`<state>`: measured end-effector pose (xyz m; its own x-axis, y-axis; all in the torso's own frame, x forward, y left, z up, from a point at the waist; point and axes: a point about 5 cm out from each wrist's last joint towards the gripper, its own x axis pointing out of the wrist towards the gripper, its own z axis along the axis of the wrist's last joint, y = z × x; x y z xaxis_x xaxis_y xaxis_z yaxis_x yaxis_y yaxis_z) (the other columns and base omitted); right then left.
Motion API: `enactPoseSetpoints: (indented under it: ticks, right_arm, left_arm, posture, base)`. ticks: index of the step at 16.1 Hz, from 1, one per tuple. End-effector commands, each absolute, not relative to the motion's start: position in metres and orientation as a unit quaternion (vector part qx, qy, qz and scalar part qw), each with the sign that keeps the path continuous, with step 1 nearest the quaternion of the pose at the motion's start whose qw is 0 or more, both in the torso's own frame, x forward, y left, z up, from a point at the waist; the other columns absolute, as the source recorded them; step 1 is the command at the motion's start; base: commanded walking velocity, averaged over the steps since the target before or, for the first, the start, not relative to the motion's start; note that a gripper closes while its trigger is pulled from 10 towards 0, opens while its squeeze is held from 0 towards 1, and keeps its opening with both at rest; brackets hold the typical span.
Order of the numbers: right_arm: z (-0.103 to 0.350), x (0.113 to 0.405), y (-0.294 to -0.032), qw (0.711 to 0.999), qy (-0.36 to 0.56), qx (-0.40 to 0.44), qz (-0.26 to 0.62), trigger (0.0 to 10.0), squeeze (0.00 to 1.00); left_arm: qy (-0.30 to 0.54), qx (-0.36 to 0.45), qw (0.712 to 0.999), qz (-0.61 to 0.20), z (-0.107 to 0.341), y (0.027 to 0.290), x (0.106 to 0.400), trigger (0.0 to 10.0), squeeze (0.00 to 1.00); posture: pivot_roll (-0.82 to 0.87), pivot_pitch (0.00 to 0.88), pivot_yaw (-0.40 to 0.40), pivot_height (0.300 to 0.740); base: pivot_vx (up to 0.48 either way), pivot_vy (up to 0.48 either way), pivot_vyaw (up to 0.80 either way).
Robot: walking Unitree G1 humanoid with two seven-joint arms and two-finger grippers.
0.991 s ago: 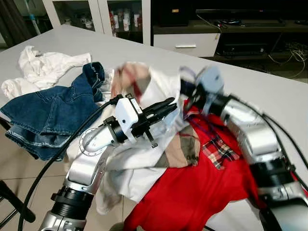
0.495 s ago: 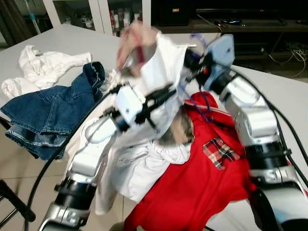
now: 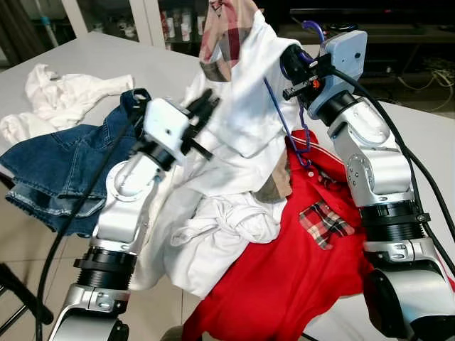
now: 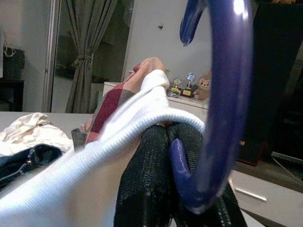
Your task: Hang hanger
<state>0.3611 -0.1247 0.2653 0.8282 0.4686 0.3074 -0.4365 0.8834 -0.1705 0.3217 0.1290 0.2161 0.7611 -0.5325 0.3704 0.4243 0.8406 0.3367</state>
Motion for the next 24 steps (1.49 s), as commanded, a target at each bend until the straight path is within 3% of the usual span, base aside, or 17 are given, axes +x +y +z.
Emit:
enactPoseSetpoints:
  ticks: [1,2,5,6,7,8,9,10,16,21,24]
  right_arm:
    - [0.275,0.359,-0.129,0.953,-0.203,-0.059,0.218,10.0,0.00]
    - [0.273,0.359,-0.129,0.951,-0.208,-0.086,0.211,10.0,0.00]
    - [0.270,0.358,-0.127,0.949,-0.210,-0.100,0.212,10.0,0.00]
    - [0.269,0.357,-0.125,0.947,-0.210,-0.111,0.218,10.0,0.00]
    - [0.267,0.354,-0.121,0.939,-0.215,-0.135,0.233,10.0,0.00]
    - [0.264,0.352,-0.117,0.931,-0.220,-0.155,0.247,10.0,0.00]
    - [0.261,0.349,-0.112,0.922,-0.223,-0.175,0.262,10.0,0.00]
    - [0.258,0.346,-0.108,0.915,-0.223,-0.191,0.277,10.0,0.00]
    - [0.240,0.326,-0.099,0.868,-0.239,-0.259,0.351,10.0,0.00]
    - [0.218,0.304,-0.096,0.787,-0.269,-0.374,0.410,10.0,0.00]
    - [0.222,0.294,-0.091,0.760,-0.306,-0.386,0.424,10.0,0.00]
  left_arm:
    - [-0.246,0.105,0.937,-0.225,0.226,0.136,0.326,10.0,1.00]
    - [-0.282,0.081,0.937,-0.189,0.243,0.146,0.329,10.0,0.00]
    - [-0.344,0.085,0.914,-0.198,0.263,0.151,0.320,10.0,0.00]
    - [-0.342,0.094,0.911,-0.210,0.264,0.152,0.319,10.0,0.07]
    - [-0.335,0.134,0.906,-0.222,0.264,0.154,0.319,10.0,0.95]
    - [-0.330,0.175,0.899,-0.230,0.264,0.156,0.321,10.0,0.99]
    - [-0.319,0.217,0.887,-0.253,0.263,0.158,0.321,10.0,0.88]
    - [-0.304,0.257,0.874,-0.279,0.260,0.161,0.321,10.0,0.00]
    - [-0.260,0.379,0.825,-0.330,0.245,0.178,0.316,10.0,0.00]
    - [-0.237,0.456,0.784,-0.348,0.243,0.187,0.316,10.0,0.00]
    - [-0.214,0.467,0.780,-0.357,0.239,0.191,0.318,10.0,0.00]
  posture:
    - [0.06,0.000,0.007,0.740]
    - [0.06,0.000,0.007,0.740]
    - [0.06,0.000,0.004,0.740]
    - [0.06,0.000,0.003,0.740]
    - [0.06,0.000,0.003,0.740]
    - [0.06,0.000,0.002,0.740]
    - [0.06,0.000,0.001,0.740]
    - [0.07,0.000,0.001,0.740]
    - [0.07,0.000,0.003,0.740]
    - [0.08,0.000,0.010,0.740]
    - [0.08,0.000,0.015,0.740]
  base:
    - [0.000,0.000,0.00]
    - [0.000,0.000,0.00]
    - [0.000,0.000,0.00]
    - [0.000,0.000,0.00]
    - [0.000,0.000,0.00]
    - [0.000,0.000,0.00]
    - [0.000,0.000,0.00]
    - [0.000,0.000,0.00]
    - [0.000,0.000,0.00]
    - [0.000,0.000,0.00]
    - [0.000,0.000,0.00]
